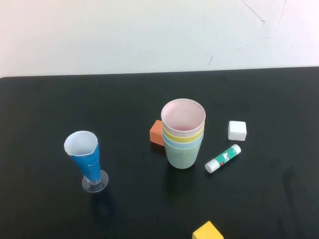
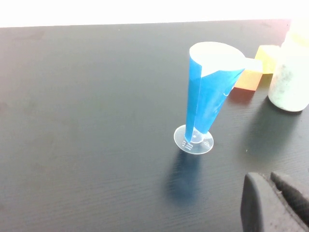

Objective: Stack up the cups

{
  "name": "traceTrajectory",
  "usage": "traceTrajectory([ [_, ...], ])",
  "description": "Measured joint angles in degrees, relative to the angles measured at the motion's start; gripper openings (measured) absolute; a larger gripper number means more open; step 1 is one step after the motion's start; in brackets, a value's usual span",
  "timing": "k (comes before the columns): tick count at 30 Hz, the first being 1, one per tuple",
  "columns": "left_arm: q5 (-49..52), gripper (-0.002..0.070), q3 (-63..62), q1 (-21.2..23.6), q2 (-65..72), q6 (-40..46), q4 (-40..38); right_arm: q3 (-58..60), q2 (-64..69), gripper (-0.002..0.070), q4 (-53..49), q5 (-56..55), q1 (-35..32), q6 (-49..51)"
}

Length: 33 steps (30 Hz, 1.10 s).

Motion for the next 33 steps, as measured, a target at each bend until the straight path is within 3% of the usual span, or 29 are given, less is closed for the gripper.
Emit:
traceTrajectory([
  [3,0.0,-0.0001,0.0,0.0,0.0,0.0,0.0,1.46,-0.34,-0.0001,-5.59,-1.84,0.0,6.04],
  [8,0.0,-0.0001,0.0,0.0,0.0,0.0,0.0,5.09,-1.28,-0.0001,-6.21,-7.77,0.0,8.66],
  [16,0.0,-0.0001,0.0,0.0,-0.02,-0.27,0.0,27.37,-7.82,-0.0001,-5.21,-40.89,-1.49,11.53],
  [20,0.0,-0.0001,0.0,0.0,-0.02,-0.27,0.0,35.33,-16.31,-0.0001,-5.21,-43.47,-8.06,12.54],
  [24,0.0,-0.0001,0.0,0.0,-0.02,-0.38,0.0,41.01,-25.11,-0.0001,-6.76,-43.35,-18.86,15.75],
  [28,-0.11,-0.0001,0.0,0.0,-0.02,-0.38,0.0,43.63,-26.69,-0.0001,-9.77,-42.91,-27.57,22.62],
  [33,-0.11,-0.0001,0.0,0.0,-0.02,-0.47,0.0,45.27,-26.95,-0.0001,-13.1,-42.06,-29.71,31.31],
])
